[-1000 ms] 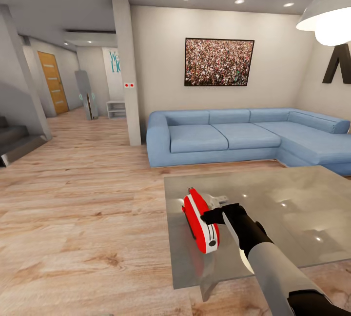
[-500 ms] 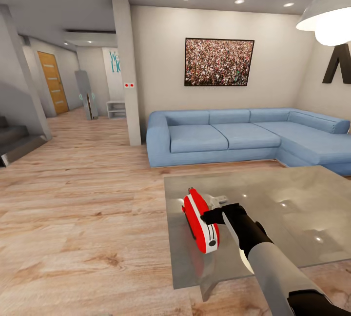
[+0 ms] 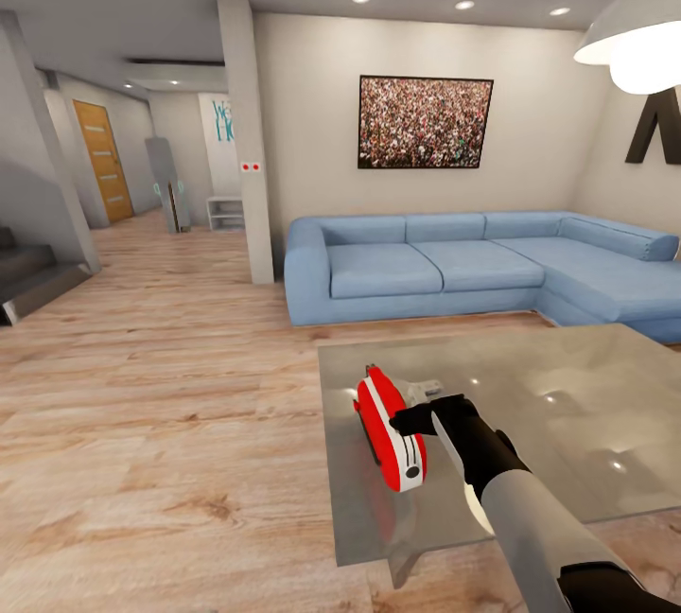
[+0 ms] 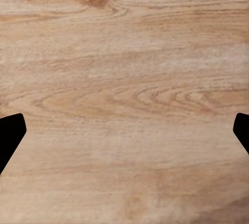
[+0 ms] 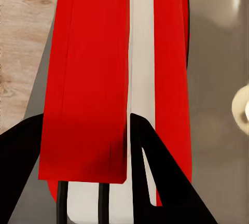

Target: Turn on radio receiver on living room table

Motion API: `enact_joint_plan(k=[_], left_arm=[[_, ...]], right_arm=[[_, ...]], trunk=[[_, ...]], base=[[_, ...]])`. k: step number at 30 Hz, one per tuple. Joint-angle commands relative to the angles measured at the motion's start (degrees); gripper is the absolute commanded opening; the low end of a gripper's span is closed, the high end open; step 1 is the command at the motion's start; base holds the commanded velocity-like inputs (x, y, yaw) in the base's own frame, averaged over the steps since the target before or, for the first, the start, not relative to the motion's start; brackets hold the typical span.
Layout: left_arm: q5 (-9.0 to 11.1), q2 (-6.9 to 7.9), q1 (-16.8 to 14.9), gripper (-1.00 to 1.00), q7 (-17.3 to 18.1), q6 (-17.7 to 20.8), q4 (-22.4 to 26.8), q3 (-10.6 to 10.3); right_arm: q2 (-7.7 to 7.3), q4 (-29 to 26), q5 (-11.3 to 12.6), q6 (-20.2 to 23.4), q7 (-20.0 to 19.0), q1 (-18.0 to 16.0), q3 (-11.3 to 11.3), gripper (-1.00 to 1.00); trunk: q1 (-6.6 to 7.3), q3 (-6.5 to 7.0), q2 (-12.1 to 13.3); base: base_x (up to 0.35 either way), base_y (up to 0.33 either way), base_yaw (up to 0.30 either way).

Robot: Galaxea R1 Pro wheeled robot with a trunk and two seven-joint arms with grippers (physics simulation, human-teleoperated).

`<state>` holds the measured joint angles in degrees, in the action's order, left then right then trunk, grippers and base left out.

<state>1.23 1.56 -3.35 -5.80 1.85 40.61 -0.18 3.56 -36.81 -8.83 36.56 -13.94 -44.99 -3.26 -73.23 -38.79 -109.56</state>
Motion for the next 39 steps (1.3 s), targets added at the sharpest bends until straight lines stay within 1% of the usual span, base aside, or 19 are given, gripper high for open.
enact_joint_plan(k=[1,39], left_arm=[[0.0,-0.01,0.0,1.0,0.0,0.0,0.0,0.0],[-0.1,0.28,0.0,1.0,-0.2,0.3,0.0,0.0]], right_arm=[[0.01,0.0,0.1,0.0,0.0,0.0,0.0,-1.0],[0.0,0.0,0.1,0.0,-0.1,0.0,0.0,-1.0]], trunk=[[0.23,0.19,0.4],[8.57,7.01,15.7]], base=[[0.0,0.0,0.0],[0.0,0.0,0.0]])
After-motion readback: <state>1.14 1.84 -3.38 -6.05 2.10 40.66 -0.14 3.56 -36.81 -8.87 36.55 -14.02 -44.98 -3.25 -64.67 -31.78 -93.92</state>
